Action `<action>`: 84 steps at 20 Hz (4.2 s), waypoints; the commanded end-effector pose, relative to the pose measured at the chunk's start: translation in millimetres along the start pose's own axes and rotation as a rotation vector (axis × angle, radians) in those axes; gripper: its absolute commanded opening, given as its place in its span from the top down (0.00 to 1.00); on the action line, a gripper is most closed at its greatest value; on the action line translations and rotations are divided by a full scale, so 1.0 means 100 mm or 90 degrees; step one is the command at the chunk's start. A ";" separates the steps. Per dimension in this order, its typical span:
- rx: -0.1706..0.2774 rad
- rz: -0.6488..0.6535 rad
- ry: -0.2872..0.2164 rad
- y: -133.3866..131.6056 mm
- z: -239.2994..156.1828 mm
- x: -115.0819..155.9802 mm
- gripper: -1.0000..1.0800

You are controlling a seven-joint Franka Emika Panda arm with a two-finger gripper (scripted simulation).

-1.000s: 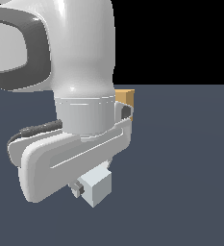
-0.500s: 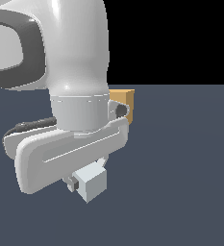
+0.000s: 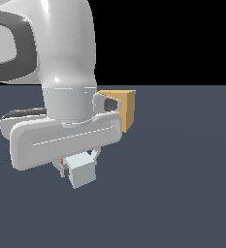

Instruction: Insert the peg into the horizontal hole in a box.

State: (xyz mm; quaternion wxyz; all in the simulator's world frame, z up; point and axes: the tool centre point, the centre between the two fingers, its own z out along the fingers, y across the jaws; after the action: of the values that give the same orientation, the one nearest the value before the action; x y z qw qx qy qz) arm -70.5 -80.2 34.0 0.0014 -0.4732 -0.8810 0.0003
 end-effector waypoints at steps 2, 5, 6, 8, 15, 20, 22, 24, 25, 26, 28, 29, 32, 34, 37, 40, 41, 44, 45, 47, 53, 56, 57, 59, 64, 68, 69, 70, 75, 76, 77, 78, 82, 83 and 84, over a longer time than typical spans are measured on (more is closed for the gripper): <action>-0.002 0.051 -0.001 0.00 -0.06 0.15 1.00; -0.002 0.094 -0.001 0.01 -0.09 0.27 1.00; -0.002 0.108 -0.001 0.01 -0.10 0.32 1.00; -0.002 0.136 -0.001 0.02 -0.13 0.40 1.00; -0.002 0.230 -0.001 0.09 -0.21 0.67 1.00; -0.002 0.295 -0.001 0.16 -0.26 0.85 1.00; -0.002 0.320 -0.001 0.19 -0.28 0.92 1.00; -0.002 0.345 -0.001 0.23 -0.30 0.99 1.00; -0.002 0.358 0.000 0.24 -0.31 1.02 1.00; -0.002 0.370 0.000 0.26 -0.32 1.05 1.00; -0.002 0.395 0.000 0.31 -0.35 1.12 1.00; -0.002 0.407 0.000 0.33 -0.36 1.15 1.00; -0.002 0.444 0.000 0.40 -0.39 1.24 1.00; -0.002 0.469 0.000 0.45 -0.41 1.30 1.00; -0.002 0.504 0.000 0.52 -0.44 1.37 1.00; -0.002 0.535 -0.001 0.59 -0.47 1.44 1.00; -0.002 0.544 -0.001 0.61 -0.47 1.45 1.00; -0.002 0.567 -0.001 0.67 -0.49 1.50 1.00; -0.002 0.573 -0.001 0.68 -0.50 1.51 1.00; -0.002 0.585 -0.001 0.71 -0.51 1.53 1.00; -0.002 0.603 -0.001 0.76 -0.52 1.55 1.00; -0.002 0.605 -0.001 0.77 -0.53 1.55 1.00; -0.002 0.605 -0.001 0.77 -0.53 1.55 1.00; 0.000 0.604 -0.001 0.76 -0.51 1.56 1.00; -0.004 0.605 0.000 0.79 -0.54 1.55 1.00; -0.002 0.605 0.000 0.79 -0.53 1.56 1.00; -0.002 0.605 0.000 0.80 -0.53 1.57 1.00; -0.002 0.605 0.000 0.83 -0.53 1.59 1.00; -0.002 0.605 0.000 1.03 -0.53 1.75 1.00; -0.002 0.605 0.000 1.09 -0.53 1.79 1.00; -0.002 0.605 0.000 1.15 -0.53 1.83 1.00; -0.003 0.605 0.000 1.21 -0.54 1.88 1.00; -0.003 0.605 0.000 1.40 -0.54 2.01 1.00; -0.003 0.605 0.000 1.44 -0.54 2.03 1.00; -0.004 0.605 0.000 1.46 -0.54 2.05 1.00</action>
State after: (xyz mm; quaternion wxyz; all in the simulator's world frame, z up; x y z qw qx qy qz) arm -65.2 165.8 86.6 0.0008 -0.8232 -0.5677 0.0001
